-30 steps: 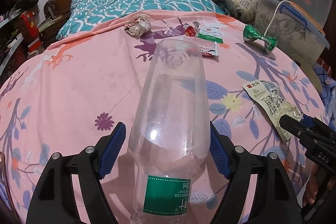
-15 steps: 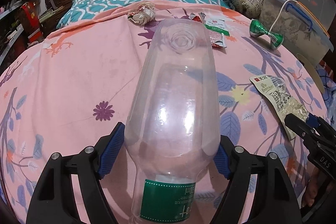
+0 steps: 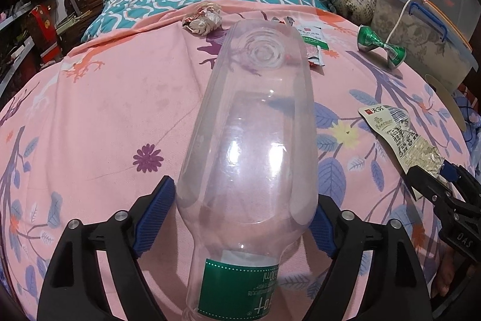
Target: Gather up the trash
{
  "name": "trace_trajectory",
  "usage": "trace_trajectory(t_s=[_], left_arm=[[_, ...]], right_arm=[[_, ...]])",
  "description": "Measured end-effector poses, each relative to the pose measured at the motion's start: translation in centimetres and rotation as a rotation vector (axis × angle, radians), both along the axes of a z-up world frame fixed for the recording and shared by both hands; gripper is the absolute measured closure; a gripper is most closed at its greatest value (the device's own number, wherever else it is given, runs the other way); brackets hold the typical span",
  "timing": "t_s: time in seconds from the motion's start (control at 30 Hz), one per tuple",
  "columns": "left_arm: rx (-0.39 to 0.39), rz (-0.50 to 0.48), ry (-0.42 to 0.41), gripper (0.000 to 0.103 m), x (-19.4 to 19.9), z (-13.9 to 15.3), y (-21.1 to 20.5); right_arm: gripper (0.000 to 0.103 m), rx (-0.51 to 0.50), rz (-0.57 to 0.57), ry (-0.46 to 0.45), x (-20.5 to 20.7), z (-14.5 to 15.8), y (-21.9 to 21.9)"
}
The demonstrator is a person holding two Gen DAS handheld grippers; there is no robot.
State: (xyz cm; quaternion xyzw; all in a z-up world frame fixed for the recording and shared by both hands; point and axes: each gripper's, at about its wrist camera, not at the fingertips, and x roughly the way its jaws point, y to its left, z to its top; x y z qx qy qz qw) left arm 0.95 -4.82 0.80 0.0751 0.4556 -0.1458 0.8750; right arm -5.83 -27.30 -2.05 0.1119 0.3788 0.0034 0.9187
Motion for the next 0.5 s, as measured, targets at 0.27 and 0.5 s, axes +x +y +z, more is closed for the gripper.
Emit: trace_trajectory(t_s=[0.27, 0.5], left_arm=[[-0.018, 0.006, 0.016, 0.012, 0.17, -0.16, 0.46], [-0.011, 0.011, 0.021, 0.009, 0.05, -0.28, 0.70]], right_arm=[[0.022, 0.006, 0.006, -0.002, 0.06, 0.00, 0.26], [0.007, 0.015, 0.016, 0.016, 0.06, -0.01, 0.52]])
